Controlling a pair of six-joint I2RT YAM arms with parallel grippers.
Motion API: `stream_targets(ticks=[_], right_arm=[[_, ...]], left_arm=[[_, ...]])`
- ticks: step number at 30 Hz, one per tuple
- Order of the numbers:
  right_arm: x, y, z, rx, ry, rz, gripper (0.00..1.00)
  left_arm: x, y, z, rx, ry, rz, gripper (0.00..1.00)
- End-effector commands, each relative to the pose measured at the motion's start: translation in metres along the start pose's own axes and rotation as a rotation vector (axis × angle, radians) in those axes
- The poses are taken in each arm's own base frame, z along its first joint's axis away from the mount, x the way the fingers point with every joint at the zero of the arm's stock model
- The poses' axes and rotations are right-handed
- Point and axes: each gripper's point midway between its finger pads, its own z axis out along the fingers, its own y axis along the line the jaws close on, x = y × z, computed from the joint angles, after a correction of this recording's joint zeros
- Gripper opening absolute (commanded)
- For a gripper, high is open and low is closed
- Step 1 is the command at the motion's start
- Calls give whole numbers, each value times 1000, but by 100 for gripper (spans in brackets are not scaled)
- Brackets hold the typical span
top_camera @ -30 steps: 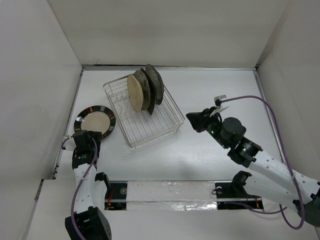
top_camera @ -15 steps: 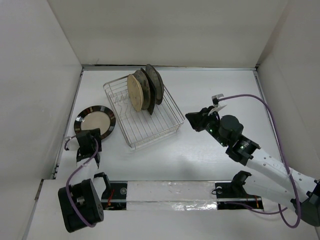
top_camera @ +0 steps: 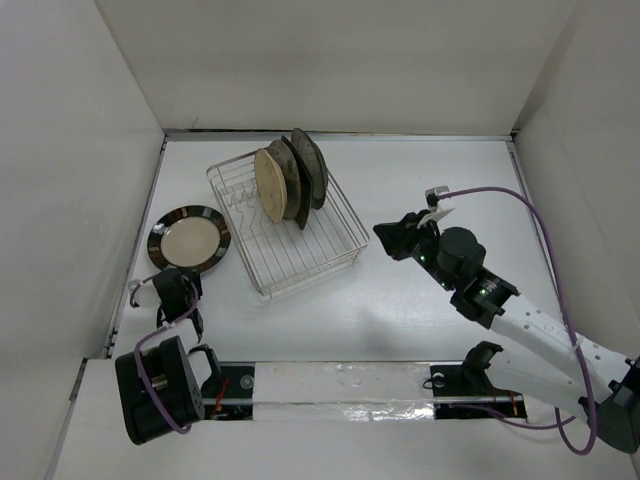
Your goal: Load the plates into the dish rack
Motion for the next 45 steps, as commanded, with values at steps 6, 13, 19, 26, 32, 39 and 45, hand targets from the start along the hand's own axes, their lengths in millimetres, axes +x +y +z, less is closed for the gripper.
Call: stream_targets(ticks=[6,13,19,26,32,39,45], right_arm=[[-3,3,2,-21,-17,11,23],[-16,4,-6,-26,-70,24,22],[-28,-4,-18,7,-124,18,23],[-21,-4,-11,-8,-98,14,22],[-25,-6,-12,5,-116,14,22],[-27,-5,-6,11,-113,5,22],[-19,21,10,-96,-62,26,0]], left_arm=[[-15,3,-12,64,-45,69,0],[-65,-72,-39,192,-231,167,0],[-80,-108,-55,276,-271,201,0],[-105,-166,-87,365,-360,270,0],[-126,-214,-116,421,-454,342,0],[-118,-288,-164,608,-417,351,0],[-95,-320,-188,730,-307,372,0]])
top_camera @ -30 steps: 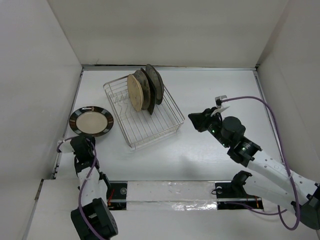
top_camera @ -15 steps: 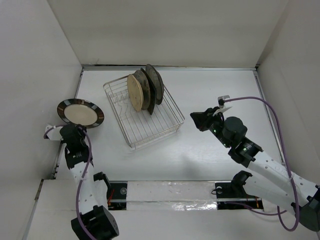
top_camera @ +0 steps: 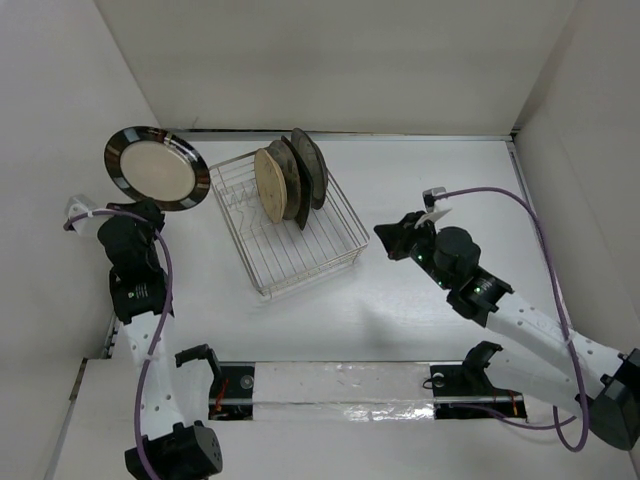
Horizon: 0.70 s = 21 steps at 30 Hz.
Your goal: Load the plates into the dish rack
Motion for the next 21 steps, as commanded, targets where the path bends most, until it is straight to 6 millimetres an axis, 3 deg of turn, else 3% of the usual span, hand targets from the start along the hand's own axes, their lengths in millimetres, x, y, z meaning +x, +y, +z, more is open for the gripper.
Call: stream_targets(ticks=[1,5,6,7,9,10,12,13,15,17,18,21], right_arm=[[-28,35,11,-125,-54,24,0],[-40,59,19,-180,-57,30,2],[-53,73,20,-224,-69,35,11],[-48,80,27,-242,-42,31,33],[-50,98,33,-315,-16,25,53],[-63,110,36,-350,-37,26,68],[-55,118,52,-386,-6,20,78],[-66,126,58,-401,-22,3,83],[-48,126,79,-405,50,-9,87],[-53,140,87,-456,66,-7,89],[-41,144,95,-486,99,-4,91],[-38,156,108,-530,122,23,92]], left_arm=[[-56,-97,-28,346,-120,-64,0],[-44,-111,-38,427,-64,-66,0],[-37,-113,-40,454,-34,-65,0],[-35,-117,-43,476,-20,-77,0],[-26,-124,-51,533,26,-90,0],[-22,-124,-52,549,39,-97,0],[-13,-128,-60,590,89,-113,0],[-6,-128,-62,609,110,-123,0],[-2,-130,-69,638,132,-136,0],[1,-134,-78,668,150,-141,0],[3,-136,-81,682,161,-143,0],[9,-143,-92,732,203,-158,0]])
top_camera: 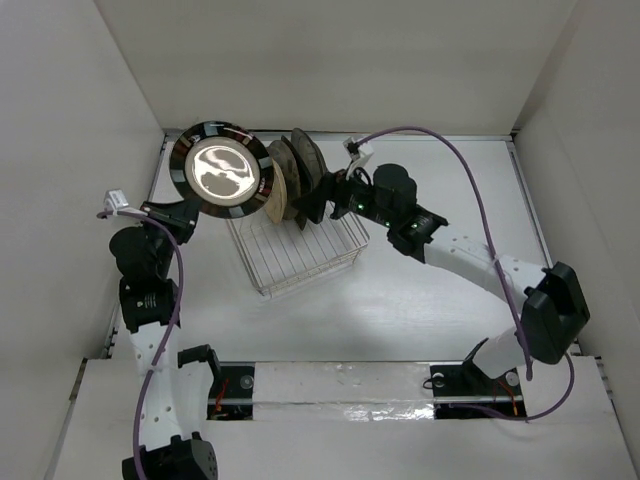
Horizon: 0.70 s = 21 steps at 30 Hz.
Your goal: Load the plates into the dish rack
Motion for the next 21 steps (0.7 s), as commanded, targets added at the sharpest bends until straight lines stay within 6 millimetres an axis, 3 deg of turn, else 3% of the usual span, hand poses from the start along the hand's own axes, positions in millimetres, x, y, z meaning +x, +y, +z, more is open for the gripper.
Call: stream_targets(ticks=[1,3,8,15,21], right_arm=[[-19,31,13,-145,-19,12,93],[-27,34,20,-166,-11,17,93],[-15,26,37,-159,15,68,94],[-17,42,40,-264,2,90,94],[-21,45,46,-351,-38,128,85]], left_arm=[[-31,-101,-30,390,-104,27,0],[-24,-108,-34,422,-70,21,0],[-17,-121,-43,468,-36,26,0],[1,-121,-48,514,52,-3,0],[20,-119,-54,551,141,-6,0]])
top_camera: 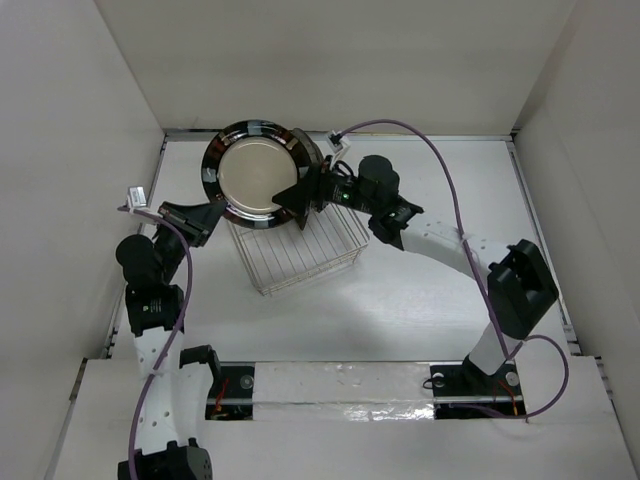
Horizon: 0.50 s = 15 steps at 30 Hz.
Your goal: Load the plates into the dish rack
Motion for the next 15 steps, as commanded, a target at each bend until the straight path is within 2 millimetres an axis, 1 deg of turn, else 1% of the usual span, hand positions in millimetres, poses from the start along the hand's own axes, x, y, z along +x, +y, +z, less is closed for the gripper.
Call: stream_targets(ticks=[1,2,3,4,6,7,8,10,11,12,13,14,15], right_arm=[[-24,22,8,-143,-80,1,83],[-24,22,9,-150,-86,7,82],[-25,23,9,-166,-101,1,76],[-24,23,10,-173,-107,13,55],[-29,26,8,-188,-135,8,33],[-27,23,7,-175,-143,14,16],[-30,24,5,-171,-156,15,11],[-32,18,5,-133,-176,23,0],[-36,19,3,-124,-185,21,0],[-36,16,2,-104,-183,24,0],[-40,13,1,-79,-199,25,0],[-43,12,0,-61,-208,19,0],[-47,12,-2,-39,-211,22,0]], left_arm=[[-9,-72,-15,266,-32,107,0],[-7,-71,-16,267,-25,111,0],[-4,-71,-17,271,-7,114,0],[-1,-68,-16,266,4,112,0],[2,-62,-15,258,17,112,0],[4,-57,-14,245,25,110,0],[5,-52,-13,233,28,126,0],[5,-42,-10,191,27,137,0],[8,-39,-9,182,38,143,0],[8,-34,-7,168,38,167,4],[11,-31,-6,153,57,170,25],[11,-28,-3,138,69,181,33],[9,-25,-1,126,71,235,39]])
